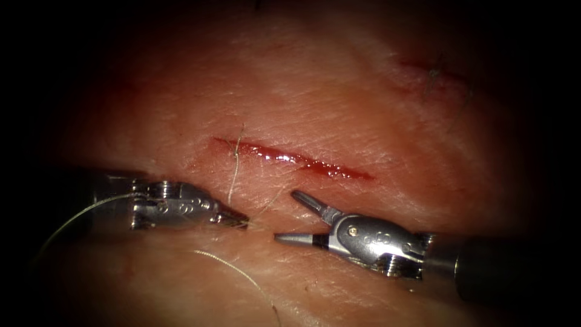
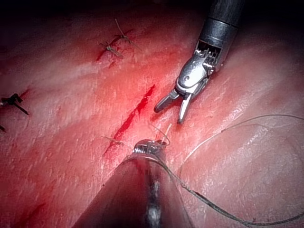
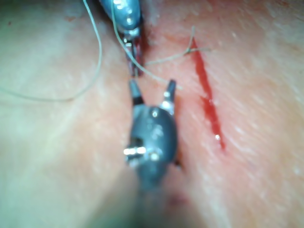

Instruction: Wound Closure

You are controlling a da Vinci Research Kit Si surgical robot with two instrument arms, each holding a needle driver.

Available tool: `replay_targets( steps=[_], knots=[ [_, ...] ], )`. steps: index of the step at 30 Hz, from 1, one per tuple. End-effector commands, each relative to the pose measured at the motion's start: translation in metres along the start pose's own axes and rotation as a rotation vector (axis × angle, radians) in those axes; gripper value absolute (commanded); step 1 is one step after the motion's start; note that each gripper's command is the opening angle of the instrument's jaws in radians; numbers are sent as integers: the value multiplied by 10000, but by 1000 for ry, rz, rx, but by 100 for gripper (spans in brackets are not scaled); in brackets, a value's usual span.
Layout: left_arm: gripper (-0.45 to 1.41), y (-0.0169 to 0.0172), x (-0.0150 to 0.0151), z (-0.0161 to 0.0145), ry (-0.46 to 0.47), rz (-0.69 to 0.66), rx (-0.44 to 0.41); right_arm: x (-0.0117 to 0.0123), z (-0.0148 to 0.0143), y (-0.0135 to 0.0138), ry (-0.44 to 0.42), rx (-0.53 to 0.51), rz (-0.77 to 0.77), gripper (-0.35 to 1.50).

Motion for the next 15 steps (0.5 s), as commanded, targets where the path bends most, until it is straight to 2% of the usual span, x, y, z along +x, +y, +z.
replay_targets(
  steps=[1, 5, 9, 15],
  knots=[
    [-35, -7, 0, -10, -1, -12, 14, 0, 6, 2, -1, -1, 6, 123],
    [-43, -19, -3, -45, -14, -36, 46, 14, 5, 15, -6, -5, 22, 121],
    [-38, -30, -8, -74, -22, -47, 75, 29, 11, 30, -11, -20, 0, 116],
    [-35, -38, -9, -93, -4, -58, 121, 23, 42, 25, -51, 19, -58, 114]
  ],
)
